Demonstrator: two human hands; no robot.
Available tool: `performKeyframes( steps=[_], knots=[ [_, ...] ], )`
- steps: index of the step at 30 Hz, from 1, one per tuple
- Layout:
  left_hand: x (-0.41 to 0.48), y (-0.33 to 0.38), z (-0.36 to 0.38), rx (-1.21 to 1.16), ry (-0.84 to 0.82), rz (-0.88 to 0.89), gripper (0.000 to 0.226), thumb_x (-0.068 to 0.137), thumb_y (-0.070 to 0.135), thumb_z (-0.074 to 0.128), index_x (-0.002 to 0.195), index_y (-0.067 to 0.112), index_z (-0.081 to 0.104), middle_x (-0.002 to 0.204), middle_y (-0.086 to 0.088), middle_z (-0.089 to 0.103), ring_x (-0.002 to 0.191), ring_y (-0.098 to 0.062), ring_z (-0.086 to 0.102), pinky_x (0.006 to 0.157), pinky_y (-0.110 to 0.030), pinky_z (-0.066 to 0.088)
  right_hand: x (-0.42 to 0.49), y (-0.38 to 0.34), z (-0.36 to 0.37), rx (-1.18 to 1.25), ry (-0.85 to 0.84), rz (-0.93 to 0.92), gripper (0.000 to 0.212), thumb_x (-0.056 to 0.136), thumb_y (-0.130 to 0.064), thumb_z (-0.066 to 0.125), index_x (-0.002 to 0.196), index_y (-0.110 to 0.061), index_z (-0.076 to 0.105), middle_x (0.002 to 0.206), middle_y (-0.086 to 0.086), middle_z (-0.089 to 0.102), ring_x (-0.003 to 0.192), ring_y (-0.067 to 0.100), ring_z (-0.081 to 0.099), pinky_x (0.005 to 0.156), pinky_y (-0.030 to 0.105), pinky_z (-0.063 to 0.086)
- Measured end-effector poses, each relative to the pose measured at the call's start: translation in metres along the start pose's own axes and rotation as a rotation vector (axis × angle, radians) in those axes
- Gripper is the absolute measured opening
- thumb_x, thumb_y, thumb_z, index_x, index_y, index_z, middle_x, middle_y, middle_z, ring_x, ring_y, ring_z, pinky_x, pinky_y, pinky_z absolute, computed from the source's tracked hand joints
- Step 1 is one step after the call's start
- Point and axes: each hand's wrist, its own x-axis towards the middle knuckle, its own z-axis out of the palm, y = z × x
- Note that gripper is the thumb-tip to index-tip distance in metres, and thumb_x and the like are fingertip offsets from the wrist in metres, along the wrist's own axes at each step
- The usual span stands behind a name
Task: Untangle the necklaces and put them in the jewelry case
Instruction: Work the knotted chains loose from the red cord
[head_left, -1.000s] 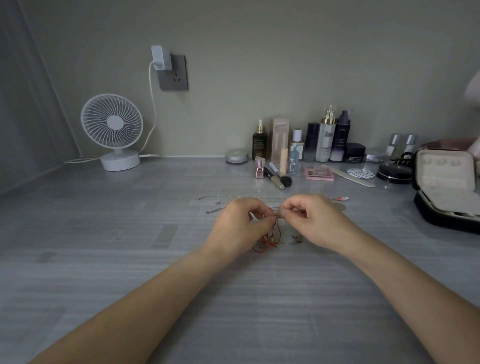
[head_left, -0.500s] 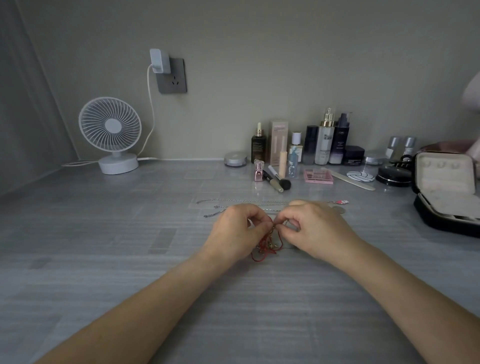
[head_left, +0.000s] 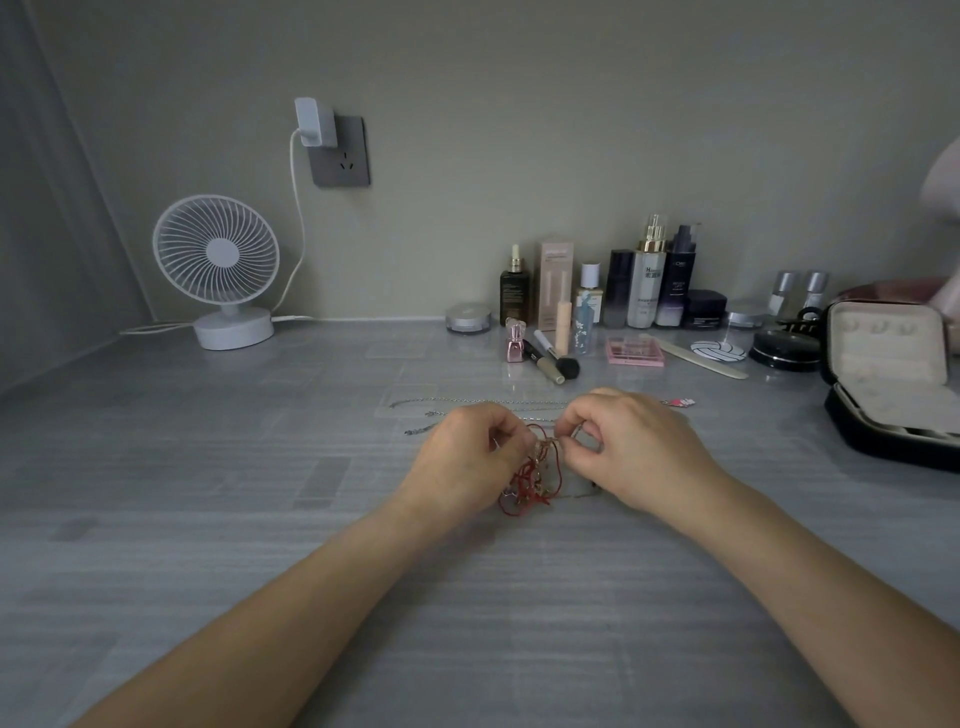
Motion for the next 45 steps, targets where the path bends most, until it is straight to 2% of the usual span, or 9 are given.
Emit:
performKeyframes(
  steps=[8,12,19,22,25,31,34,38,45],
  knots=[
    [0.001,0.002,-0.004,0.029,0.018,-0.001,0.026,0.088,0.026,0.058,0.065,0.033,0.050,0.076,-0.003,0.065,0.068,-0.013,0.054,0.065,-0.028,0.045,0.000,0.001,-0.001,0.006,0.033,0.002,0.006,0.082,-0.028,0.057,0.086,-0.026,0.062,0.072,-0.016,0.041,0.073,0.005,0.044,0.062,0.025,0.033],
    [0.003,0.000,-0.006,0.038,0.028,-0.021,0.026,0.089,0.026,0.057,0.065,0.032,0.049,0.069,0.004,0.058,0.065,-0.011,0.051,0.061,-0.024,0.041,0.000,0.005,-0.004,0.237,0.028,0.068,0.014,0.077,-0.021,0.064,0.067,-0.028,0.059,0.049,-0.014,0.036,0.049,-0.007,0.044,0.051,0.019,0.028],
    [0.001,0.002,-0.007,0.033,0.098,0.049,0.012,0.089,0.022,0.055,0.079,0.028,0.054,0.077,0.012,0.055,0.071,-0.008,0.050,0.070,-0.027,0.043,0.004,0.012,-0.002,0.437,-0.025,0.108,0.013,0.081,-0.022,0.065,0.068,-0.026,0.064,0.048,-0.009,0.037,0.044,0.003,0.037,0.054,0.022,0.035],
    [-0.003,0.008,-0.005,0.018,0.100,0.134,0.016,0.084,0.031,0.062,0.071,0.035,0.054,0.078,0.013,0.055,0.074,-0.002,0.049,0.072,-0.026,0.043,0.005,0.011,0.001,0.499,-0.024,0.101,0.015,0.083,-0.021,0.063,0.068,-0.024,0.063,0.047,-0.010,0.036,0.044,0.004,0.033,0.053,0.022,0.034],
    [-0.008,0.013,0.001,0.036,0.034,0.091,0.014,0.074,0.041,0.070,0.067,0.037,0.058,0.078,0.015,0.055,0.077,0.000,0.048,0.071,-0.024,0.041,0.005,0.010,0.002,0.545,-0.038,0.087,0.018,0.084,-0.018,0.062,0.067,-0.024,0.062,0.049,-0.008,0.038,0.046,0.005,0.032,0.051,0.023,0.032],
    [-0.002,0.006,0.001,-0.083,0.057,0.071,0.023,0.079,0.020,0.066,0.062,0.035,0.058,0.066,0.015,0.060,0.062,0.003,0.049,0.065,-0.018,0.042,0.006,0.012,0.002,0.490,-0.031,0.099,0.019,0.085,-0.020,0.060,0.066,-0.023,0.062,0.049,-0.010,0.039,0.044,0.004,0.035,0.052,0.023,0.034],
    [-0.003,0.008,0.001,-0.155,0.018,0.035,0.024,0.082,0.015,0.062,0.063,0.030,0.058,0.063,0.013,0.058,0.056,0.000,0.047,0.058,-0.016,0.043,0.007,0.014,0.004,0.419,-0.027,0.099,0.023,0.086,-0.022,0.059,0.063,-0.027,0.059,0.043,-0.012,0.043,0.042,0.003,0.039,0.046,0.014,0.031],
    [-0.003,0.010,-0.001,-0.219,-0.044,-0.014,0.024,0.086,0.013,0.056,0.064,0.022,0.058,0.060,0.009,0.053,0.051,0.000,0.044,0.053,-0.014,0.039,0.005,0.013,0.004,0.335,-0.009,0.047,0.013,0.088,-0.025,0.058,0.079,-0.023,0.067,0.050,-0.010,0.049,0.046,0.003,0.044,0.047,0.011,0.034],
    [-0.002,0.006,0.001,-0.193,-0.120,-0.011,0.027,0.092,0.015,0.050,0.067,0.023,0.053,0.064,0.005,0.049,0.060,-0.008,0.042,0.060,-0.023,0.037,0.002,0.007,0.004,0.278,0.013,-0.035,0.002,0.080,-0.025,0.068,0.081,-0.024,0.070,0.055,-0.008,0.039,0.052,0.007,0.042,0.052,0.012,0.033]
  ],
)
